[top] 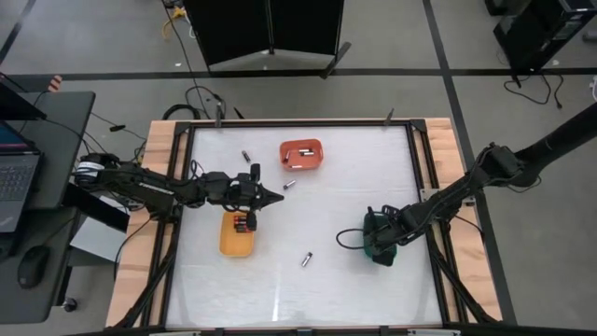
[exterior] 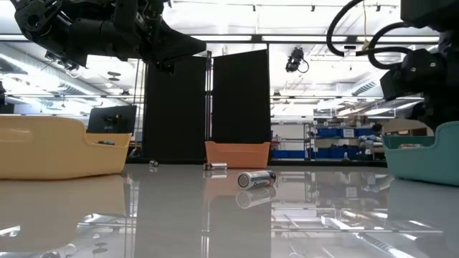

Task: Sort batteries
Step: Put the brown battery into the green bin

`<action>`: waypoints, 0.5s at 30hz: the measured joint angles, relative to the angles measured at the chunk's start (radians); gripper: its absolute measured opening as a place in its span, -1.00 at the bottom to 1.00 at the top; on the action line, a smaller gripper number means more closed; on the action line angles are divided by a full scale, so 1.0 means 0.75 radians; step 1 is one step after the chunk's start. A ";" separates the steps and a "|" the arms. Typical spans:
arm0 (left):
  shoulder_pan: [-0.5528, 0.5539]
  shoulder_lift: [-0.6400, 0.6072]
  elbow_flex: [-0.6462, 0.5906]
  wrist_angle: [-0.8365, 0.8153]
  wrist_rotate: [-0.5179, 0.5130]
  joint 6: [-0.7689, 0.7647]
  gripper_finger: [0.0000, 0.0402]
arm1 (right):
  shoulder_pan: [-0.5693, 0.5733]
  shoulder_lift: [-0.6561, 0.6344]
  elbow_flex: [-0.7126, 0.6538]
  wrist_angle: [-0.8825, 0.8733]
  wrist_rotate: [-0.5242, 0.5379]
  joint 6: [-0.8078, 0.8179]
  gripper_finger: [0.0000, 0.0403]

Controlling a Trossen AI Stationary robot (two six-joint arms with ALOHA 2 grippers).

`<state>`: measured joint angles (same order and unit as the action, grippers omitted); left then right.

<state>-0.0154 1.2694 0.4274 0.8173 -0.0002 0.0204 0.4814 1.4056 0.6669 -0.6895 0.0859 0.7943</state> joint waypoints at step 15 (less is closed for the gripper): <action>-0.007 0.000 0.001 -0.150 -0.011 -0.062 -0.97 | -0.008 -0.017 0.188 -0.237 0.122 -0.051 -0.38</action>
<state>-0.0208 1.2694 0.4278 0.7051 -0.0083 -0.0262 0.4755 1.3930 0.8081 -0.8676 0.1775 0.7558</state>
